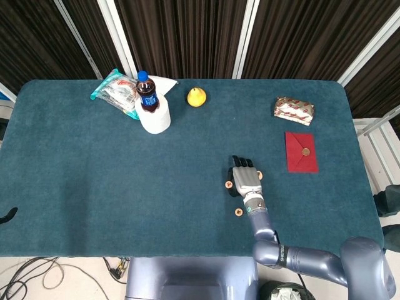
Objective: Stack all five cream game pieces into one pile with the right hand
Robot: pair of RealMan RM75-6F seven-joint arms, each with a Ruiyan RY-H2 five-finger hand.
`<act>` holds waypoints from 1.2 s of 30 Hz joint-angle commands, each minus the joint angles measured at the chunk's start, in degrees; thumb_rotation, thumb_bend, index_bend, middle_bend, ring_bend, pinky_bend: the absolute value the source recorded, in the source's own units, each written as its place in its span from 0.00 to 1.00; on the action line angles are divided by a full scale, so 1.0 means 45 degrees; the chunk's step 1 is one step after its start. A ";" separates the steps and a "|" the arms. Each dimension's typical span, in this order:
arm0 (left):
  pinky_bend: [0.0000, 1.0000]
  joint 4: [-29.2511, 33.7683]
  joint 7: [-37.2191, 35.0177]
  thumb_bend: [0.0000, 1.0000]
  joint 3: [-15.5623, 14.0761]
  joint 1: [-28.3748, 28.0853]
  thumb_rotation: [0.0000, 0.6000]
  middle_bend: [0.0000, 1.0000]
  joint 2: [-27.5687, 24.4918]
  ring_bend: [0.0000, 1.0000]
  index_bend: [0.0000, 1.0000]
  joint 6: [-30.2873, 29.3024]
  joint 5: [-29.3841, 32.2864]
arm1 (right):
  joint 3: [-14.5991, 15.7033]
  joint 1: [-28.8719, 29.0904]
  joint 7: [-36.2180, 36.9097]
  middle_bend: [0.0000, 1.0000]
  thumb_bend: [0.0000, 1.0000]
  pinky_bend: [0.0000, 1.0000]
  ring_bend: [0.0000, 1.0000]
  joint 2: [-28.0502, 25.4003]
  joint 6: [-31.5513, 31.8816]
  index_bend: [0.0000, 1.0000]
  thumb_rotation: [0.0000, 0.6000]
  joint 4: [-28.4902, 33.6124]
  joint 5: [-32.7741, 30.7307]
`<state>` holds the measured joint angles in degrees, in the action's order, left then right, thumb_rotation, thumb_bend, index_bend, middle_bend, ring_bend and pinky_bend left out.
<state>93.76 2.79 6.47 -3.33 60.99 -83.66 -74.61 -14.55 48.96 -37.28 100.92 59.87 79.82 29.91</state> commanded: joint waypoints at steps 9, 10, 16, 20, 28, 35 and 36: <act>0.00 0.0012 -0.0013 0.17 -0.0002 0.0000 1.00 0.00 -0.0015 0.00 0.06 0.0005 0.0000 | -0.0220 -0.0059 -0.0238 0.00 0.39 0.00 0.00 -0.0906 0.0133 0.53 1.00 0.0846 -0.0135; 0.00 0.0014 -0.0014 0.17 -0.0002 0.0001 1.00 0.00 -0.0014 0.00 0.06 0.0005 0.0000 | -0.0255 -0.0074 -0.0251 0.00 0.39 0.00 0.00 -0.1023 0.0156 0.53 1.00 0.0941 -0.0182; 0.00 0.0029 0.0002 0.16 0.0005 -0.0001 1.00 0.00 -0.0009 0.00 0.06 0.0000 0.0013 | -0.0398 -0.0137 -0.0431 0.00 0.39 0.00 0.00 -0.1804 0.0262 0.53 1.00 0.1441 -0.0514; 0.00 0.0055 0.0013 0.16 0.0015 -0.0003 1.00 0.00 -0.0002 0.00 0.06 -0.0003 0.0032 | -0.0441 -0.0178 -0.0477 0.00 0.39 0.00 0.00 -0.2177 0.0279 0.53 1.00 0.1589 -0.0706; 0.00 0.0081 -0.0028 0.17 0.0010 -0.0001 1.00 0.00 -0.0024 0.00 0.06 0.0007 0.0023 | -0.0293 -0.0221 -0.0630 0.00 0.39 0.00 0.00 -0.2619 0.0103 0.53 1.00 0.1488 -0.1158; 0.00 0.0078 -0.0021 0.16 0.0010 -0.0004 1.00 0.00 -0.0024 0.00 0.06 0.0007 0.0019 | -0.0228 -0.0231 -0.0617 0.00 0.39 0.00 0.00 -0.2782 -0.0066 0.53 1.00 0.1214 -0.1573; 0.00 0.0078 -0.0020 0.17 0.0010 -0.0004 1.00 0.00 -0.0024 0.00 0.06 0.0005 0.0020 | -0.0236 -0.0240 -0.0574 0.00 0.39 0.00 0.00 -0.2784 -0.0089 0.53 1.00 0.1163 -0.1613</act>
<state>94.11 2.70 6.52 -3.35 60.88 -83.63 -74.52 -15.59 47.91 -39.99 88.43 59.59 85.18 22.77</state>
